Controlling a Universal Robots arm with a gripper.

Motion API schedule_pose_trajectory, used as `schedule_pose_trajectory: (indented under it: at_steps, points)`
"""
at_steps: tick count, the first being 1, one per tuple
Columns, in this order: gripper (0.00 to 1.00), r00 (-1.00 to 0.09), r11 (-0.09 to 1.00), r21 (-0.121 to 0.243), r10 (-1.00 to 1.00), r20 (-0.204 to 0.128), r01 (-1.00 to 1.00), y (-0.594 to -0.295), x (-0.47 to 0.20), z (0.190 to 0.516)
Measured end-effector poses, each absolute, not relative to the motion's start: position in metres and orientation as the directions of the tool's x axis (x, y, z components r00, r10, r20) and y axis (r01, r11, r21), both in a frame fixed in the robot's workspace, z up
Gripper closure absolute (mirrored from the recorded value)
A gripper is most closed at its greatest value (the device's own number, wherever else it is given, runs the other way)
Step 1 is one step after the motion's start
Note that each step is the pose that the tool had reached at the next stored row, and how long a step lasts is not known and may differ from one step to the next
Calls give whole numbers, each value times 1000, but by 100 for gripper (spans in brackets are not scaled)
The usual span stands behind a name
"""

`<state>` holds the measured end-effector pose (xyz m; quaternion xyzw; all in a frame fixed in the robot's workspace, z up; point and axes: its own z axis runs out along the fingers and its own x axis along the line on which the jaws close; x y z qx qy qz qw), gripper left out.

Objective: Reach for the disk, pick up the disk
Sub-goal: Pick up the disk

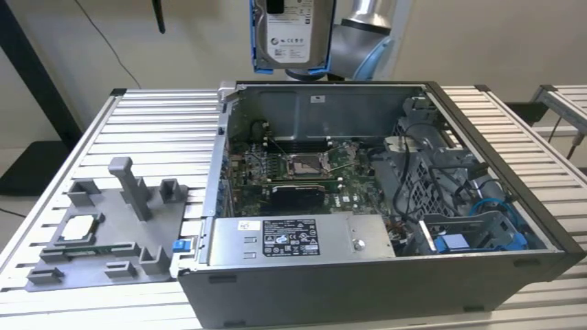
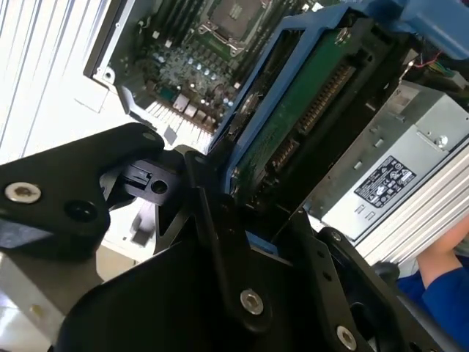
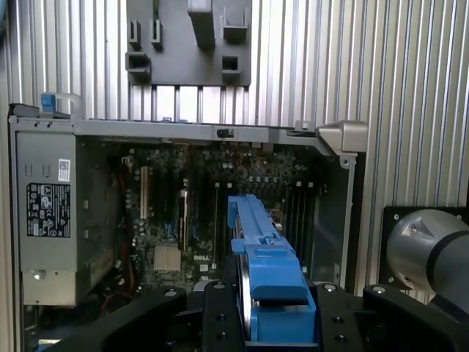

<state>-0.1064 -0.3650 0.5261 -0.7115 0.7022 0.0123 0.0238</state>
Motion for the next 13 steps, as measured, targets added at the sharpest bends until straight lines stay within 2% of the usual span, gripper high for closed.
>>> schedule_pose_trajectory:
  at_steps: [13]
  points:
    - [100, 14, -13, -17, -999, -51, -1000, -365, -92, 526]
